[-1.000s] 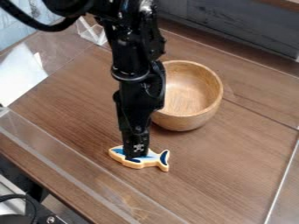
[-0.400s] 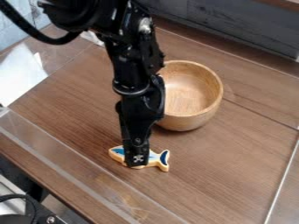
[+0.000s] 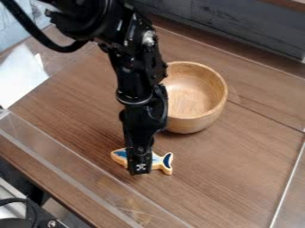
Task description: Put the blue fish in the brown bowl
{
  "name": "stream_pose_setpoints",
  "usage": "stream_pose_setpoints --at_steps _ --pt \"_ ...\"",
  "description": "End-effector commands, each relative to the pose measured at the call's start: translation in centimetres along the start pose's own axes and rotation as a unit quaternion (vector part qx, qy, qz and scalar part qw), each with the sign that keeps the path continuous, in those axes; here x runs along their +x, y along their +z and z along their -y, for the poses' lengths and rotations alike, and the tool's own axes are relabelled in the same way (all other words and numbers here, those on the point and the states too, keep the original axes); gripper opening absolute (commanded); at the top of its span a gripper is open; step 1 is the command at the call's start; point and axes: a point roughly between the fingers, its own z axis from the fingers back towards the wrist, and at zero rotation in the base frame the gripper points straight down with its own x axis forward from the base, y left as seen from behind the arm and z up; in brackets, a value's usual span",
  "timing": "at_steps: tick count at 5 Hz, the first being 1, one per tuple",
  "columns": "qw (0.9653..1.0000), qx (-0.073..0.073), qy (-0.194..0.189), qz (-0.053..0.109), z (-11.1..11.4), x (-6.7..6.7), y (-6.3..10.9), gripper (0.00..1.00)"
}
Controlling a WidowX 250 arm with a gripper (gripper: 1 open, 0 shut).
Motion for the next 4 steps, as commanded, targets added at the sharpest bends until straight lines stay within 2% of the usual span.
stream_pose_setpoints --at_steps 1,2,3,4 --pt "0.9999 0.005 0.006 0.007 -0.59 0.17 -0.03 1.00" --pt "1.0000 -0.001 0.006 0.004 -0.72 0.18 -0.40 1.00" --pt "1.0000 -0.004 0.006 0.004 -0.76 0.17 -0.38 0.00" --pt "1.0000 -0.005 0.005 0.005 -0.70 0.17 -0.36 0.00"
